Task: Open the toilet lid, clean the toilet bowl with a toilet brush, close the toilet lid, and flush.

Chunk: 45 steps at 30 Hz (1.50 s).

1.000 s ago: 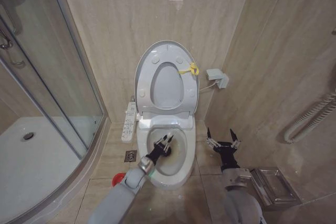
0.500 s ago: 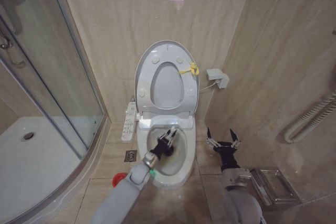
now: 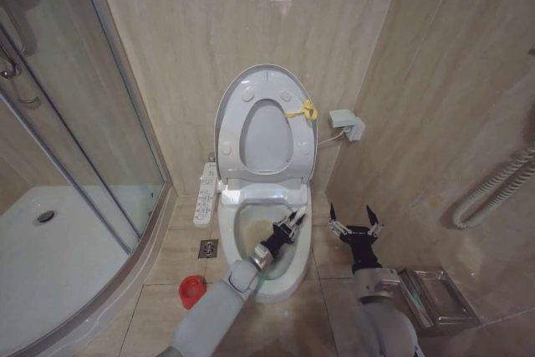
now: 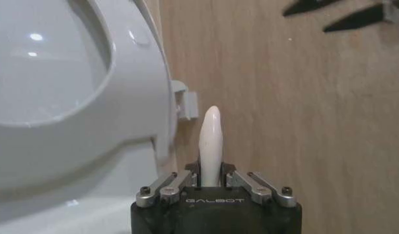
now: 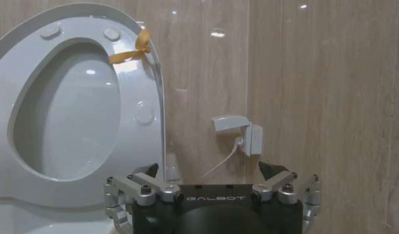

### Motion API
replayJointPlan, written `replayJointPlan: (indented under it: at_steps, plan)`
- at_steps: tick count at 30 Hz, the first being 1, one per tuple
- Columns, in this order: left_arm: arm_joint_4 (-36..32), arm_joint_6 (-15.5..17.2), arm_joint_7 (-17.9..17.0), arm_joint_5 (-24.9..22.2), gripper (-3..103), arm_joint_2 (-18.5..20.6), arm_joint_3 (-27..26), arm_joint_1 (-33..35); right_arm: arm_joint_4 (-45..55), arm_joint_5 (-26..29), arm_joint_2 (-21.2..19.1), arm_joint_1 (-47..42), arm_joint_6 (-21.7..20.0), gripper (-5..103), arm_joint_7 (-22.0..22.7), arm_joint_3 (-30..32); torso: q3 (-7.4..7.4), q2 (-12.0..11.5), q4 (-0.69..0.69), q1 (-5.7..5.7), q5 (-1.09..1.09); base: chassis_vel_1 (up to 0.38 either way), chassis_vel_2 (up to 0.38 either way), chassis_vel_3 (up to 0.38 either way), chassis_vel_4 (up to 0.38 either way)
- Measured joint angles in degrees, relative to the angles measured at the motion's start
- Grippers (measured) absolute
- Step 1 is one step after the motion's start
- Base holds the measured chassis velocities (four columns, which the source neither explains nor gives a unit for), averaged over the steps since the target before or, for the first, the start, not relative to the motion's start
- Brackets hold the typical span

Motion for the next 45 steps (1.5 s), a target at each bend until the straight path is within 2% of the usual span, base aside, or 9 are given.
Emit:
replayJointPlan:
  at_steps: [7, 9, 15, 23, 26, 28, 30, 33, 45]
  plan:
    - [-1.87, 0.73, 0.02, -1.34, 20, 0.02, -0.04, -0.81, 0.00, 0.00, 0.00, 0.00, 0.00, 100, 0.00, 0.00, 0.00, 0.00, -0.03, 0.00, 0.00, 0.000, 0.000, 0.000, 0.000]
    - [1.03, 0.47, 0.46, -1.03, 19, -0.10, 0.02, -0.45, 0.00, 0.00, 0.00, 0.00, 0.00, 100, 0.00, 0.00, 0.00, 0.00, -0.02, 0.00, -0.01, 0.000, 0.000, 0.000, 0.000]
    - [1.91, -0.15, 0.74, -0.61, 19, 0.83, -1.39, 0.62, 0.00, 0.00, 0.00, 0.00, 0.00, 100, 0.00, 0.00, 0.00, 0.00, -0.01, 0.00, -0.01, 0.000, 0.000, 0.000, 0.000]
    - [-7.94, 2.19, -1.11, -0.06, 19, 3.19, -5.83, 3.69, 0.00, 0.00, 0.00, 0.00, 0.00, 100, 0.00, 0.00, 0.00, 0.00, -0.02, 0.00, -0.01, 0.000, 0.000, 0.000, 0.000]
    - [-13.20, 2.63, -2.35, 1.96, 19, 3.25, -7.96, 5.63, 0.00, 0.00, 0.00, 0.00, 0.00, 100, 0.00, 0.00, 0.00, 0.00, -0.02, 0.00, -0.01, 0.000, 0.000, 0.000, 0.000]
    - [-13.92, 2.37, -2.51, 2.91, 19, 3.10, -8.49, 6.05, 0.00, 0.00, 0.00, 0.00, 0.00, 100, 0.00, 0.00, 0.00, 0.00, -0.02, 0.00, -0.01, 0.000, 0.000, 0.000, 0.000]
    - [-15.35, 1.09, -2.89, 6.06, 19, 2.66, -9.81, 7.30, 0.00, 0.00, 0.00, 0.00, 0.00, 100, 0.00, 0.00, 0.00, 0.00, -0.02, 0.00, -0.01, 0.000, 0.000, 0.000, 0.000]
    - [-16.17, 0.66, -3.14, 7.14, 19, 2.63, -10.18, 8.10, 0.00, 0.00, 0.00, 0.00, 0.00, 100, 0.00, 0.00, 0.00, 0.00, -0.02, 0.00, -0.01, 0.000, 0.000, 0.000, 0.000]
    - [-20.91, 1.65, -3.60, 6.74, 19, 3.41, -10.78, 10.39, 0.00, 0.00, 0.00, 0.00, 0.00, 100, 0.00, 0.00, 0.00, 0.00, -0.02, 0.00, -0.01, 0.000, 0.000, 0.000, 0.000]
